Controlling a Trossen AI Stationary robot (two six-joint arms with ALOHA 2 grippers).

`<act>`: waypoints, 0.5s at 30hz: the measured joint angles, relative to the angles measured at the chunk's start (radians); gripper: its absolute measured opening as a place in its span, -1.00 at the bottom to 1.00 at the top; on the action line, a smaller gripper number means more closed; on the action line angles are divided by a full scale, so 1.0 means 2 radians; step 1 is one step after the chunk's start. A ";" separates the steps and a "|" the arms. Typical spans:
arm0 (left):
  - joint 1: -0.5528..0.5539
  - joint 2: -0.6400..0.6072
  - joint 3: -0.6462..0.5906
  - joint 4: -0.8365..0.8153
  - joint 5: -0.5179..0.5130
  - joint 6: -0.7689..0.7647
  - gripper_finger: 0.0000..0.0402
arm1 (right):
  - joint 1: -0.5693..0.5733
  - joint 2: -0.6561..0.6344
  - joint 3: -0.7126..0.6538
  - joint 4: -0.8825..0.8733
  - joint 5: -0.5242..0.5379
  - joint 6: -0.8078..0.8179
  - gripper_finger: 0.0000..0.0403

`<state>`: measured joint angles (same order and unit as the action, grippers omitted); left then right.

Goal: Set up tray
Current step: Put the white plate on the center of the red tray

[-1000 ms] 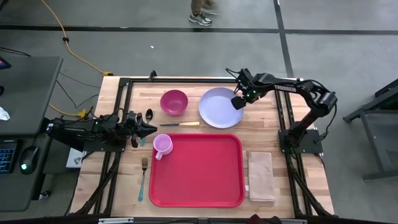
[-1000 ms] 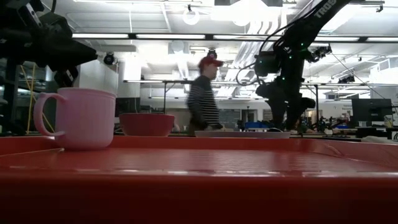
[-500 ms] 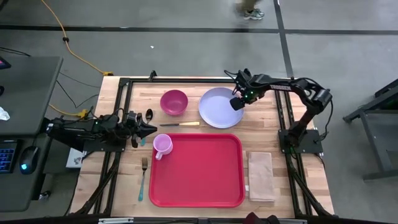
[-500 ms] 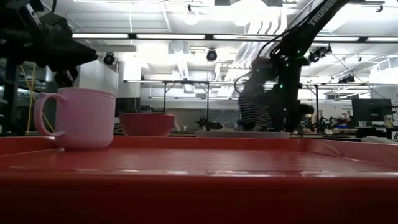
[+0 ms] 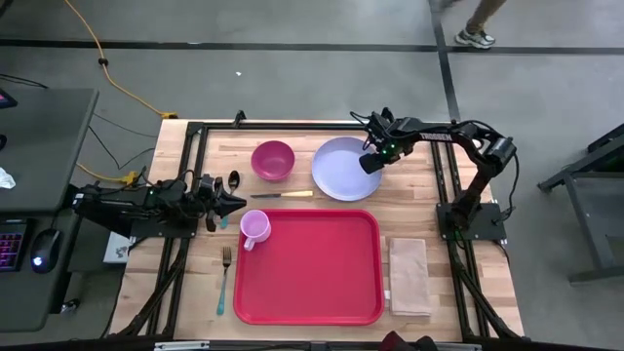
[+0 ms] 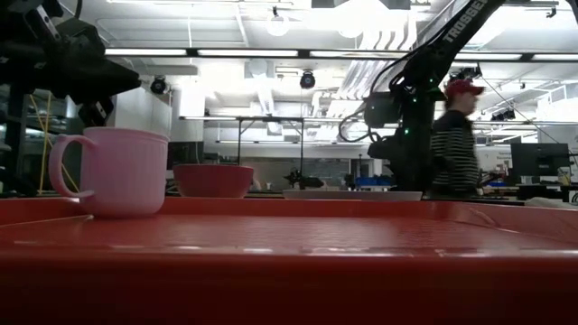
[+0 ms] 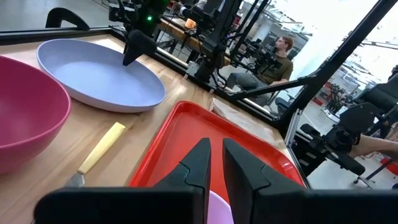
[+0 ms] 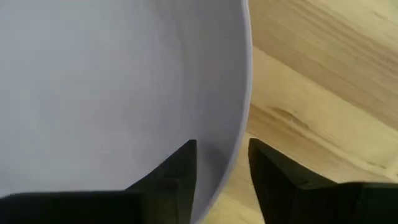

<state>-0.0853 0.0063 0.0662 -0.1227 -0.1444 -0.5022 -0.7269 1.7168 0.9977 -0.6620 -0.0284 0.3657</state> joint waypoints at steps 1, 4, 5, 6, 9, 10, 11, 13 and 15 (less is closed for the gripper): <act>0.000 0.000 0.000 0.000 0.000 0.000 -0.63 | 0.000 0.000 0.000 0.000 0.000 0.001 -0.47; 0.000 0.000 0.000 0.000 0.000 0.000 -0.63 | 0.000 0.000 0.000 0.003 0.001 0.002 -0.61; 0.000 0.000 0.000 -0.001 0.000 0.000 -0.63 | 0.000 0.000 0.000 0.003 0.001 0.004 -0.66; 0.000 0.000 0.000 -0.001 0.000 0.000 -0.63 | 0.000 0.000 0.000 0.004 0.001 0.008 -0.71; 0.000 0.000 0.000 -0.002 0.000 0.000 -0.63 | 0.000 0.000 0.000 0.008 0.001 0.011 -0.86; 0.000 0.000 0.000 -0.002 0.001 0.000 -0.63 | 0.000 0.000 0.000 0.010 0.000 0.012 -0.90; 0.000 0.000 0.000 -0.002 0.003 0.000 -0.63 | 0.000 0.000 0.000 0.011 0.000 0.012 -0.94; 0.000 0.000 0.000 -0.003 0.006 0.000 -0.63 | 0.000 0.000 0.000 0.014 -0.003 0.012 -0.97; 0.000 0.000 0.000 -0.003 0.008 0.000 -0.63 | 0.000 -0.001 0.000 0.014 -0.003 0.012 -0.96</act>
<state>-0.0853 0.0063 0.0669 -0.1292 -0.1275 -0.5014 -0.7261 1.7157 0.9981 -0.6334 -0.0346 0.3906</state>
